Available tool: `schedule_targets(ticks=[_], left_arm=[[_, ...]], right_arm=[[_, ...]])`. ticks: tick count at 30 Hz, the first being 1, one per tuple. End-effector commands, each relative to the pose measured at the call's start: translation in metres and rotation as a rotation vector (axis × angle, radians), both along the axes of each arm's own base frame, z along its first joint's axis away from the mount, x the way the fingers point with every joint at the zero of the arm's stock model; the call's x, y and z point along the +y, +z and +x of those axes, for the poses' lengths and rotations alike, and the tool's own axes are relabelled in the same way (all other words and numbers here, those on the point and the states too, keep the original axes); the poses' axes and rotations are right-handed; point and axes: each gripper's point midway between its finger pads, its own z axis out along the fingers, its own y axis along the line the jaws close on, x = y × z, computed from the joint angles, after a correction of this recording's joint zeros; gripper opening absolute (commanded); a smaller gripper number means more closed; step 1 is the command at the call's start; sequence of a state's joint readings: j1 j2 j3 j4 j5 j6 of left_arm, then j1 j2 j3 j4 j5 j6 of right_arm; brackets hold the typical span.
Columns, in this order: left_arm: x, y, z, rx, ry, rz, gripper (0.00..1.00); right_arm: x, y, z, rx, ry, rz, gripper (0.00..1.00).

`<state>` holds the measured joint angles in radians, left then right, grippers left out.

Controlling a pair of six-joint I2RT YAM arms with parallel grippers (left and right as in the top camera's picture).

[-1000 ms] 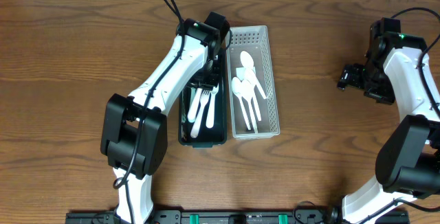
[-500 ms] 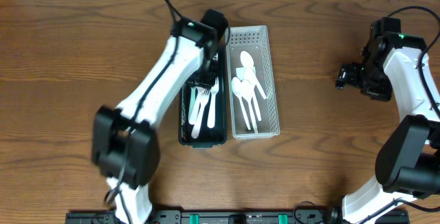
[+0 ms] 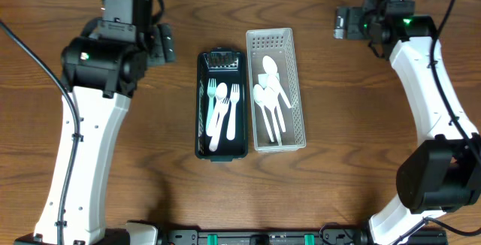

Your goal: Pack container

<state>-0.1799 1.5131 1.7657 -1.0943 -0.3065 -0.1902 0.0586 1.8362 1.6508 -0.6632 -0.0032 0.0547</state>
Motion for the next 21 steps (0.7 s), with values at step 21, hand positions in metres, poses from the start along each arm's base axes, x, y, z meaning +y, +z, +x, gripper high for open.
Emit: schedule_targets(ticks=[21], left_arm=[[0.049,-0.056,-0.121,-0.155,0.067,-0.050,0.98]], right_arm=[[-0.033,0.035,-0.200,-0.181,-0.231,-0.003,0.99]])
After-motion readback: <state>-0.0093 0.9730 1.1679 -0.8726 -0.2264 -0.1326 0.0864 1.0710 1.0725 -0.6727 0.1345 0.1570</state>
